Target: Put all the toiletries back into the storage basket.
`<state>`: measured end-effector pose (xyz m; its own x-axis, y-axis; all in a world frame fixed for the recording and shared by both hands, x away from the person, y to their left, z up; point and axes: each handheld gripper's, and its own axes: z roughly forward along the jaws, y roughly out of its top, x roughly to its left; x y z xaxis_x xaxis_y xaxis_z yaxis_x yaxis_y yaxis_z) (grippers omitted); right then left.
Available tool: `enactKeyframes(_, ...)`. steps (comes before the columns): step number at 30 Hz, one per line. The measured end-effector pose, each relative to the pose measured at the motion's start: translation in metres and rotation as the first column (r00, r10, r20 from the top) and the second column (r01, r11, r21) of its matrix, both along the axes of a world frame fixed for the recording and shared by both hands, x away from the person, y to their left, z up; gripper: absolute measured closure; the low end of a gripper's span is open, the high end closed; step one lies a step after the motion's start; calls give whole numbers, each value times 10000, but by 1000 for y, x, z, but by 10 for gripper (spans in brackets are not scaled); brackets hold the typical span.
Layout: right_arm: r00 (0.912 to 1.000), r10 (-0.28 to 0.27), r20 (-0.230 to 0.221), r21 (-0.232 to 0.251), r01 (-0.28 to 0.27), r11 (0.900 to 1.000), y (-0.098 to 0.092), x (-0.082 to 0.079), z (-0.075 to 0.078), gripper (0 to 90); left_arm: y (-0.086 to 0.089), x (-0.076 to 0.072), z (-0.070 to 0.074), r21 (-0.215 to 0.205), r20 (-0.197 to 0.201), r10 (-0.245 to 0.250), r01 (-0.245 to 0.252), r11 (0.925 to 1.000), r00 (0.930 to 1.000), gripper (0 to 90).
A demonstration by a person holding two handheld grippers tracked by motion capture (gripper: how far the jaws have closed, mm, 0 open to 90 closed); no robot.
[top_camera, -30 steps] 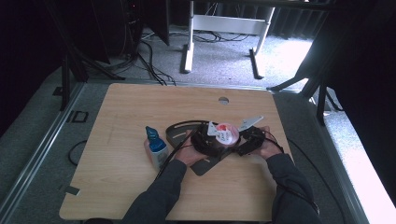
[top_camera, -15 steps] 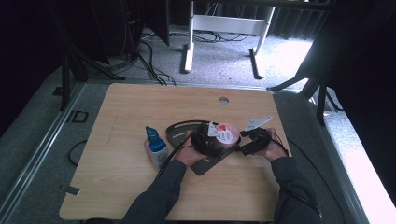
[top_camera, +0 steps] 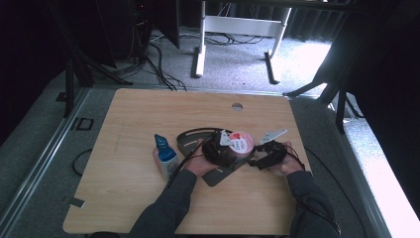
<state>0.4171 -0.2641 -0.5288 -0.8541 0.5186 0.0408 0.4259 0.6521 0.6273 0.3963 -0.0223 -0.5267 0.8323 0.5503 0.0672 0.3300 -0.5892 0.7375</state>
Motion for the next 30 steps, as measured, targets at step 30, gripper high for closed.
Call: enactKeyframes(30, 9856, -1649, 375, 178, 1644, 9862, -15, -44, -19, 246, 14, -19, 9, -955, -1244, 387, -508, 9941, 9915, 572)
